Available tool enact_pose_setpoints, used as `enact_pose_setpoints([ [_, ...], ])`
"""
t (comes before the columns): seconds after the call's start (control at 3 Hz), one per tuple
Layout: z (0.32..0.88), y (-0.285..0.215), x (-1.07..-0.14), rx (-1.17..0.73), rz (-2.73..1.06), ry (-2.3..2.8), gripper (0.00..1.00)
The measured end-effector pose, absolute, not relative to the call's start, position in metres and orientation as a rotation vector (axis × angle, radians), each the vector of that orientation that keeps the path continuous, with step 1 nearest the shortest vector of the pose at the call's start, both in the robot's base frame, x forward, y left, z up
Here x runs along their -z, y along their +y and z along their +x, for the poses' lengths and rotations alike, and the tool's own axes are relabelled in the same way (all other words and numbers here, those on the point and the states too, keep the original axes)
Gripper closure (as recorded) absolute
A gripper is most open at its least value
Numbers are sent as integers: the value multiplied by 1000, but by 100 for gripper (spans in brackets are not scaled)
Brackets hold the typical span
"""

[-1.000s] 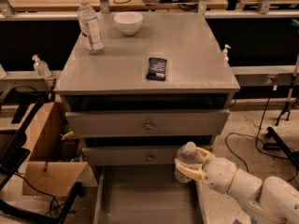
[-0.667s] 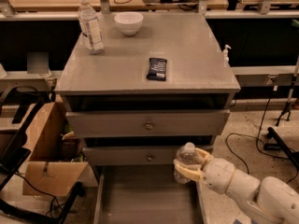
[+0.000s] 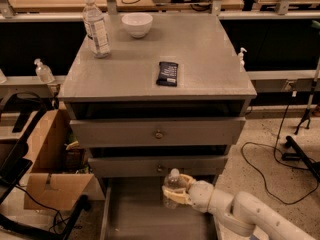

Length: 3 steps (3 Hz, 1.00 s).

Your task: Place water bottle into bottom drawer

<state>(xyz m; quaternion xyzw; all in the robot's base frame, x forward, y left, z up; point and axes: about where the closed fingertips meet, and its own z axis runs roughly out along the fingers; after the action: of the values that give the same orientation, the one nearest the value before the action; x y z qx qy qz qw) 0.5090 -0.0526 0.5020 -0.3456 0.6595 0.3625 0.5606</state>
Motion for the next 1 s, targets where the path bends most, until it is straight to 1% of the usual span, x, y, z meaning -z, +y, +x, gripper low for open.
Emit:
enact_pose_setpoints([
  [0.33, 519, -29, -438, -926, -824, 1549, 100],
  [0.67, 519, -29, -438, -926, -824, 1549, 100],
  [1.0, 527, -18, -400, -964, -814, 1583, 100],
])
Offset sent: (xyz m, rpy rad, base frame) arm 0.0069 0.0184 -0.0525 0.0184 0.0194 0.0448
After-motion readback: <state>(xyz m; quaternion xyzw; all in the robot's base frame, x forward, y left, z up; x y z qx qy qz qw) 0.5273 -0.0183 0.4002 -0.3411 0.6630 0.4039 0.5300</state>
